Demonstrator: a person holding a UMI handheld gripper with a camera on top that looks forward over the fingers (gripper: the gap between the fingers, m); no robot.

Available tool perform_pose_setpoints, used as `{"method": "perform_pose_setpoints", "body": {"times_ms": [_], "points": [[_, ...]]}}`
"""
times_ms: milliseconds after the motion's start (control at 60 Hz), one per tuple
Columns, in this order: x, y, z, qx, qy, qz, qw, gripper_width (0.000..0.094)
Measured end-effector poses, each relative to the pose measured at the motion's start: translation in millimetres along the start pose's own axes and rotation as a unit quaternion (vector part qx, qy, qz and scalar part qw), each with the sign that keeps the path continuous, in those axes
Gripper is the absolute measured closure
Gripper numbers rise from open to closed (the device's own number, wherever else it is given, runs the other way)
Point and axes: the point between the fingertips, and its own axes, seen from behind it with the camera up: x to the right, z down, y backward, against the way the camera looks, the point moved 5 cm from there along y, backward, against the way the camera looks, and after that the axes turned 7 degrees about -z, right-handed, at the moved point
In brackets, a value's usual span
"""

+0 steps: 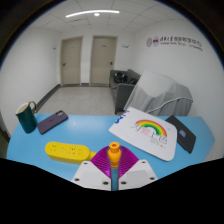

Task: Unplug charger

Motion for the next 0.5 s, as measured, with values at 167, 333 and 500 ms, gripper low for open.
{"method": "perform_pose_setpoints", "body": {"times_ms": [167,333,500], "points": [[7,-29,49,-0.074,-0.010,-0.003,0.997,0.0868],[12,-50,51,-0.085,-0.015,-0.011,0.996,0.0811],[13,-57,45,-0.076,-0.039,-0.039,0.996,0.0615]]}}
